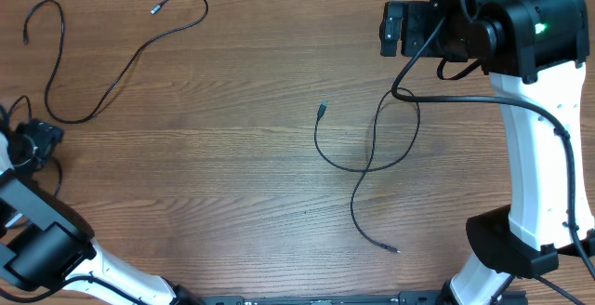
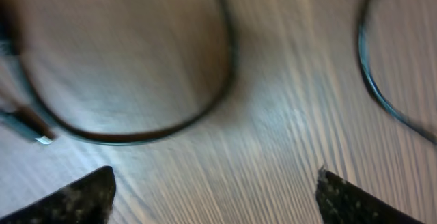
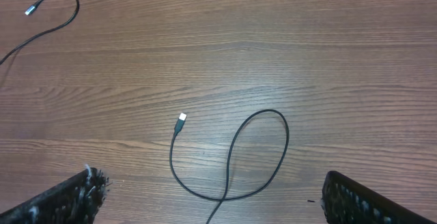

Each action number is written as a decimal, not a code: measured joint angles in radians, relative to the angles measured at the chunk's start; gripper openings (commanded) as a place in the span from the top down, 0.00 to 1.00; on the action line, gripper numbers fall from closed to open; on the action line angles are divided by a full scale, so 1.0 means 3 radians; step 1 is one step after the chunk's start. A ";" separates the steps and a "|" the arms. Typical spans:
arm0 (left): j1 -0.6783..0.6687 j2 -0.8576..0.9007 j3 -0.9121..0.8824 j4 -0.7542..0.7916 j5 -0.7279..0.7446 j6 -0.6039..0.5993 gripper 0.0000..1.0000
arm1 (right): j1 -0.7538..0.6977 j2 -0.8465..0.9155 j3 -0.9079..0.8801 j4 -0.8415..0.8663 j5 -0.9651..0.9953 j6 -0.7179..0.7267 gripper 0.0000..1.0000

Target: Untangle cables

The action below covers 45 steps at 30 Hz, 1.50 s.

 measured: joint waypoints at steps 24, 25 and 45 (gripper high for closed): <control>-0.0086 -0.0017 -0.0941 0.0955 -0.0144 0.0486 0.92 | 0.0000 0.0000 0.0000 0.0000 0.0000 -0.0001 0.00; -0.0078 -0.0017 -0.0942 0.0964 -0.0182 0.0497 0.96 | 0.0000 0.0000 0.0000 0.0000 -0.0001 0.0000 0.00; 0.0429 -0.0017 -0.0757 0.0837 -0.0338 0.0748 0.96 | 0.0000 0.0000 0.0000 -0.0001 0.0000 -0.0001 0.00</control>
